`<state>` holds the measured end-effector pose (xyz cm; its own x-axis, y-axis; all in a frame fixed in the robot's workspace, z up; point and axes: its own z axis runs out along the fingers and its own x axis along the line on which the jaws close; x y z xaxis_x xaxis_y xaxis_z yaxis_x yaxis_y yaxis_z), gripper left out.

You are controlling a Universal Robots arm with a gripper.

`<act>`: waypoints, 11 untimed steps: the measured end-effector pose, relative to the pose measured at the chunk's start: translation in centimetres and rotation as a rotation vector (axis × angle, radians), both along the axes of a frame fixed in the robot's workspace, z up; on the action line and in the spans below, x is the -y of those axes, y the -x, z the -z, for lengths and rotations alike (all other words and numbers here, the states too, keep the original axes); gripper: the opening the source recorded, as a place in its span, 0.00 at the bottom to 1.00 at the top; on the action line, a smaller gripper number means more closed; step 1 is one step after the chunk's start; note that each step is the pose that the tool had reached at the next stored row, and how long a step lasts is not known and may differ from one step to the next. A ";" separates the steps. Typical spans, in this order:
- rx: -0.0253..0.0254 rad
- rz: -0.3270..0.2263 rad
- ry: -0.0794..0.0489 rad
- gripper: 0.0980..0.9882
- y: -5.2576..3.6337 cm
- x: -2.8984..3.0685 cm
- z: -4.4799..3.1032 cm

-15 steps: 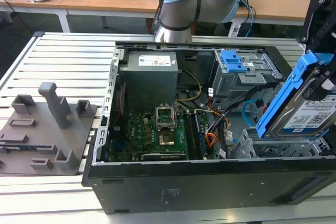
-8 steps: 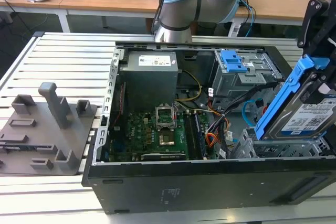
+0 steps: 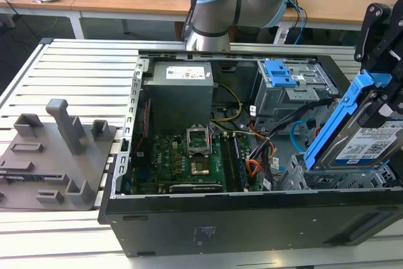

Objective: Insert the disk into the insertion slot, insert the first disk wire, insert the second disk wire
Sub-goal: 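Insert the disk into the insertion slot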

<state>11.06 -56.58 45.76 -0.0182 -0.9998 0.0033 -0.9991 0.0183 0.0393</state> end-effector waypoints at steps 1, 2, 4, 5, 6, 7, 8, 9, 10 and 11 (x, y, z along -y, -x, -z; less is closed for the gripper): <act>0.0000 0.000 0.000 0.30 0.00 0.00 0.06; 0.0000 0.000 0.000 0.30 0.00 0.00 0.17; 0.0000 0.000 0.000 0.30 0.00 0.00 0.29; 0.0000 0.000 0.000 0.30 0.00 0.00 0.31; 0.0000 0.000 0.000 0.30 0.00 -0.01 0.33; 0.0000 0.000 0.000 0.30 0.00 -0.10 0.33; 0.0000 0.000 0.000 0.30 0.00 -0.43 0.34; 0.0000 0.000 0.000 0.30 0.00 -0.76 0.33; 0.0001 0.000 0.000 0.30 0.00 -1.01 0.33; 0.0000 0.000 0.000 0.30 0.00 -1.33 0.33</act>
<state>11.06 -55.24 45.42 -0.0181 -0.9998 0.0033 -0.9991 0.0182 0.0393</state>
